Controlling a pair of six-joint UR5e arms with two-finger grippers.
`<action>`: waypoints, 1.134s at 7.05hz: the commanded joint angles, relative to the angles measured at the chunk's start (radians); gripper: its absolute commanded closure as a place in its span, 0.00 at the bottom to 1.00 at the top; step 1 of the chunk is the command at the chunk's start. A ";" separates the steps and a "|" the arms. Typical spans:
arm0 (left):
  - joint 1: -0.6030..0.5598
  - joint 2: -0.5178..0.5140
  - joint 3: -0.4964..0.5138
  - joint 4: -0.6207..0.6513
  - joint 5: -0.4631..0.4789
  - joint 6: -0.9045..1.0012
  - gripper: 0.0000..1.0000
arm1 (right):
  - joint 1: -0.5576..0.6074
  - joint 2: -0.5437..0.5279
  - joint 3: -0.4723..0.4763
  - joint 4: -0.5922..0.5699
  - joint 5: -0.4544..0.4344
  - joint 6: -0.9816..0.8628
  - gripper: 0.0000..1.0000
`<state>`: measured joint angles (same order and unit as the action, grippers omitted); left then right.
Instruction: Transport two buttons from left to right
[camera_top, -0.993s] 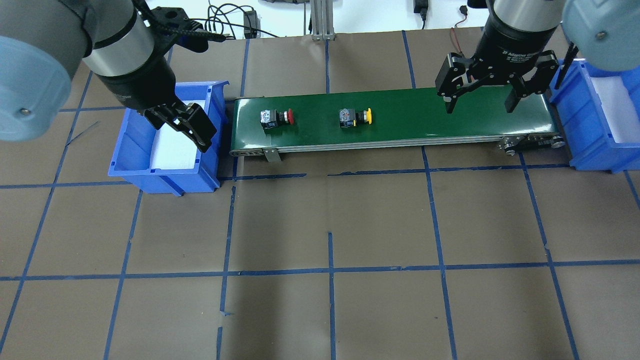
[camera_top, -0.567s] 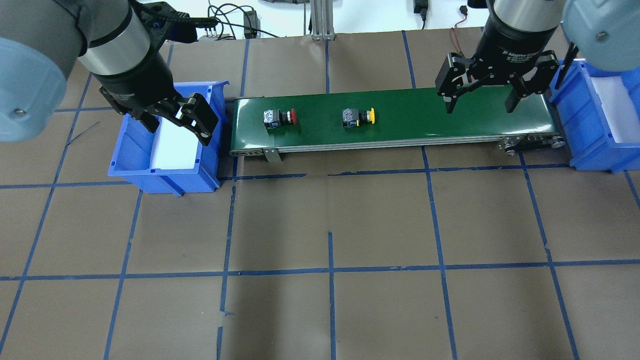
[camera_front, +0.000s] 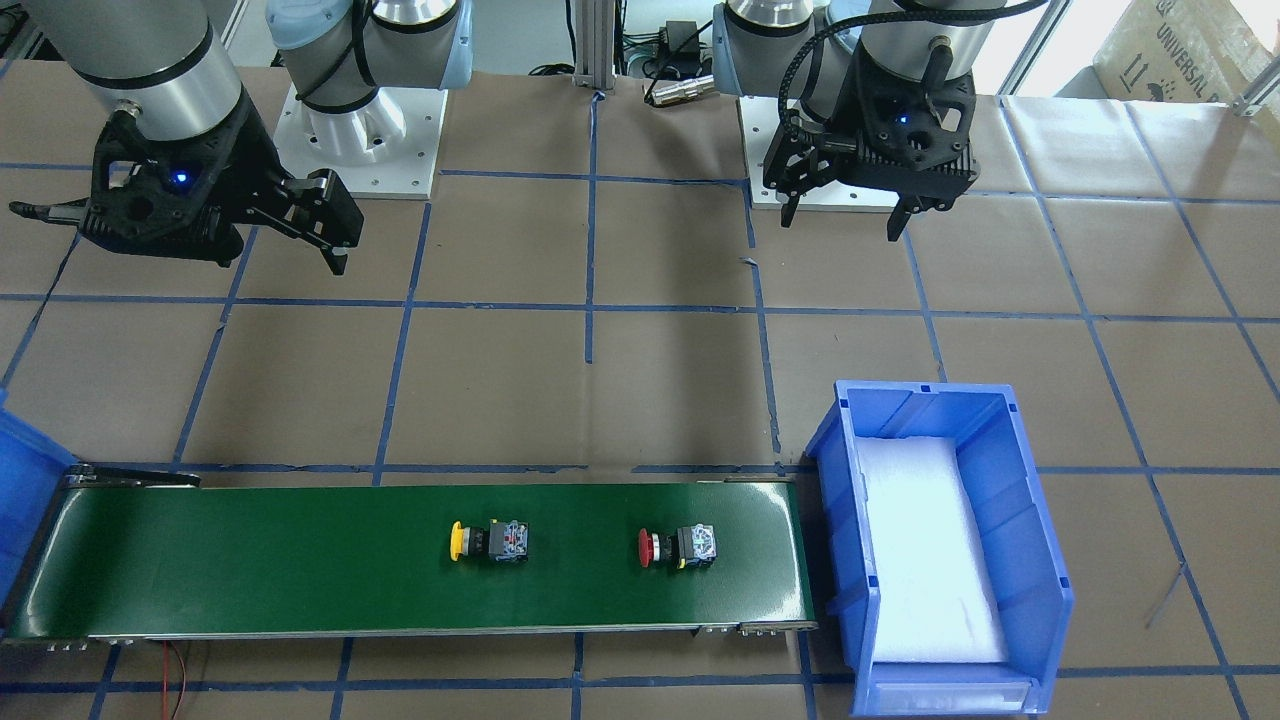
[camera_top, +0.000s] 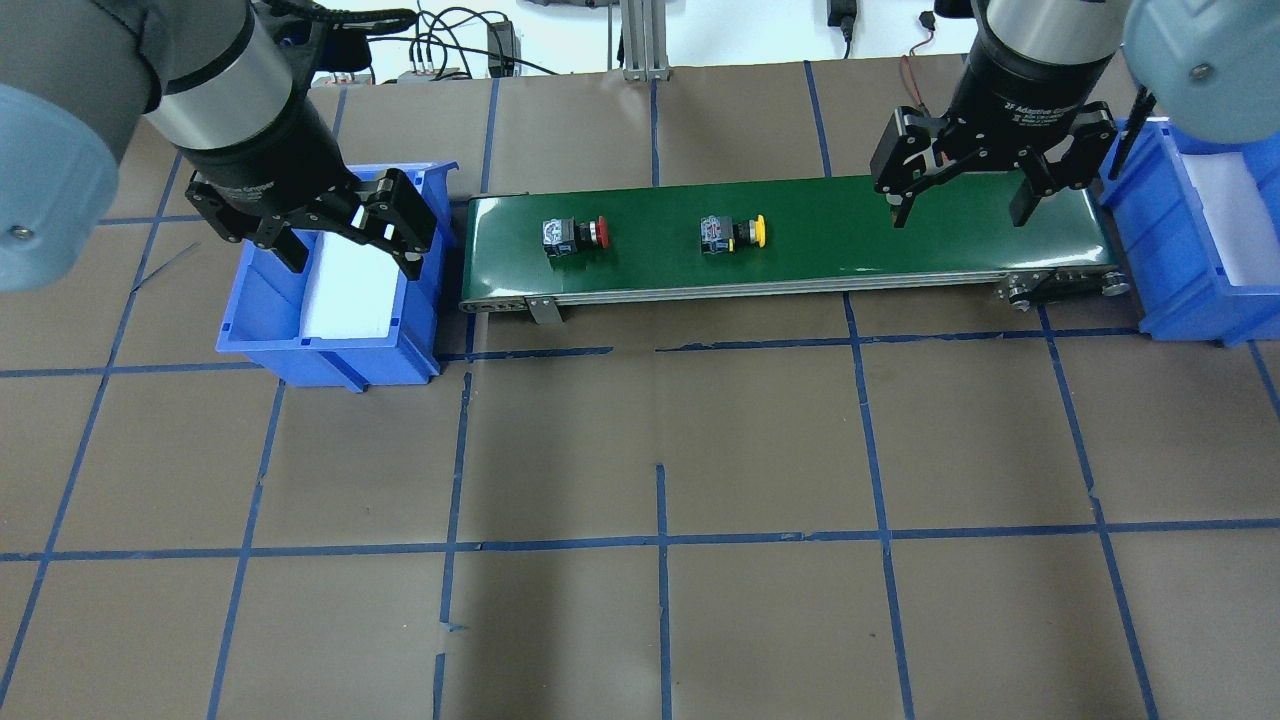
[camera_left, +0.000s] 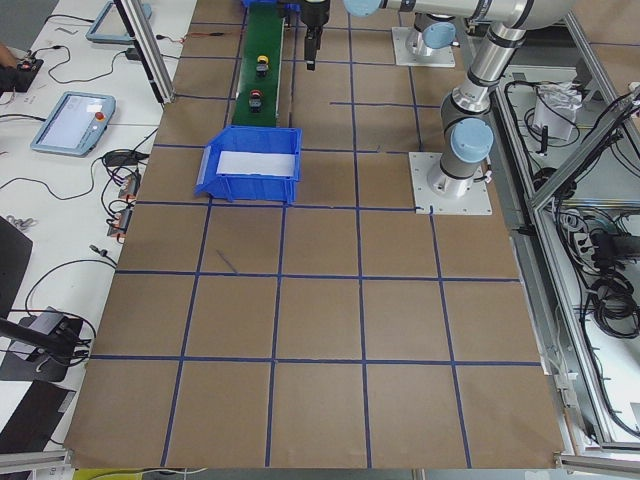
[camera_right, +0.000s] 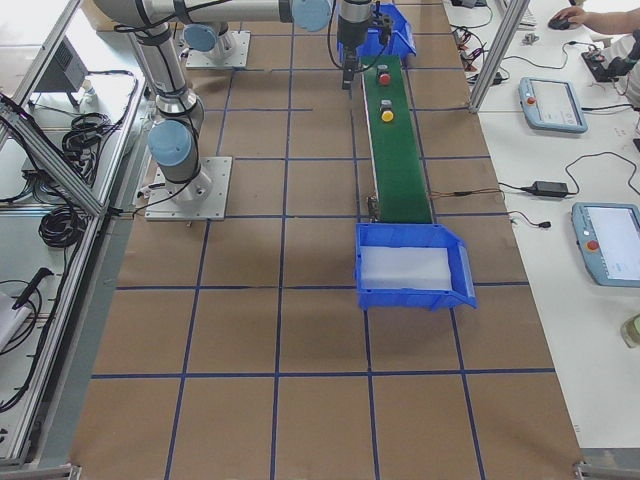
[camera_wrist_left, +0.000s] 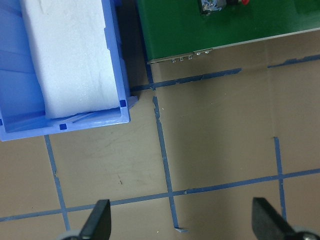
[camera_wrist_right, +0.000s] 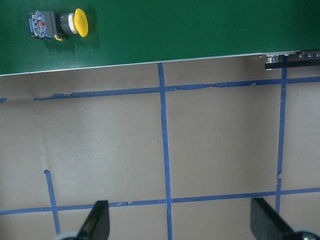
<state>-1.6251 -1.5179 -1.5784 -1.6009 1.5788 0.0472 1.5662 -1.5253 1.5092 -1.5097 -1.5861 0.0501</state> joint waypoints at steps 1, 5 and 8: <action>0.002 0.011 0.000 0.001 0.021 -0.035 0.00 | 0.000 0.001 0.000 0.000 0.000 -0.001 0.00; 0.004 0.010 -0.009 0.001 0.026 -0.049 0.00 | 0.000 0.001 0.000 -0.001 0.000 -0.001 0.00; 0.005 0.012 -0.014 0.009 0.027 -0.038 0.00 | 0.002 0.001 0.002 -0.001 0.002 0.004 0.00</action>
<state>-1.6204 -1.5066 -1.5905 -1.5944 1.6050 0.0012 1.5665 -1.5252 1.5099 -1.5110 -1.5848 0.0528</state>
